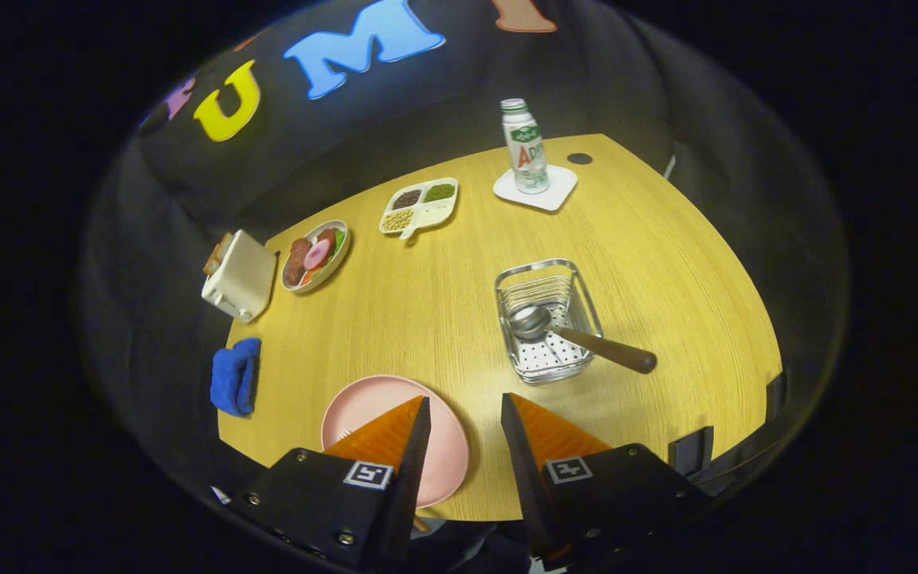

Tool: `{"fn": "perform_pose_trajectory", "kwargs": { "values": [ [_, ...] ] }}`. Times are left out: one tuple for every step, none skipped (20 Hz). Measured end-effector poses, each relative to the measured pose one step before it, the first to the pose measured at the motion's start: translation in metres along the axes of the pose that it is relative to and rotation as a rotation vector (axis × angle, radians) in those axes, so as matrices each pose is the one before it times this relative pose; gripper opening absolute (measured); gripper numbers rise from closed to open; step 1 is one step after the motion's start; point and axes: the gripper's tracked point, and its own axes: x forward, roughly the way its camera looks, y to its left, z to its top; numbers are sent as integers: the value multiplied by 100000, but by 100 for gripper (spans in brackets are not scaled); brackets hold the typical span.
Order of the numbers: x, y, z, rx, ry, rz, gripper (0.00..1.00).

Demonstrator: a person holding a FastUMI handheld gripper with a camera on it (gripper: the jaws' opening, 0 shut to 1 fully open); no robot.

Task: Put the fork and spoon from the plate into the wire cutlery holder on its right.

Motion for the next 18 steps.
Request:
{"fn": "perform_pose_trajectory", "kwargs": {
  "values": [
    [331,1156,-372,-3906,819,2049,56],
    [191,1275,-527,-3220,1125,2547,56],
    [301,1026,-461,-3502,1015,2184,55],
    [368,1035,-574,-3751,1222,1993,55],
    [379,867,-576,-3662,1605,1276,56],
    [379,876,-609,-3430,1459,1529,55],
    [319,779,-552,-3172,1568,1140,56],
    [342,632,-549,-3270,1306,742,56],
    [308,563,-409,-2837,1290,1111,56],
    [375,682,-357,-2076,1480,1576,56],
    [378,583,-626,-1703,1422,1019,56],
    [442,209,-627,-1750,1736,36,55],
    [412,183,-551,-1714,1751,71,55],
    [407,304,-727,-1341,2052,316,55],
    [385,348,-680,-1008,2185,726,56],
    [476,484,-752,-869,1936,941,56],
    [450,257,-713,-1072,2051,298,56],
    [481,235,-723,-1330,2126,69,55]
  ]
}}
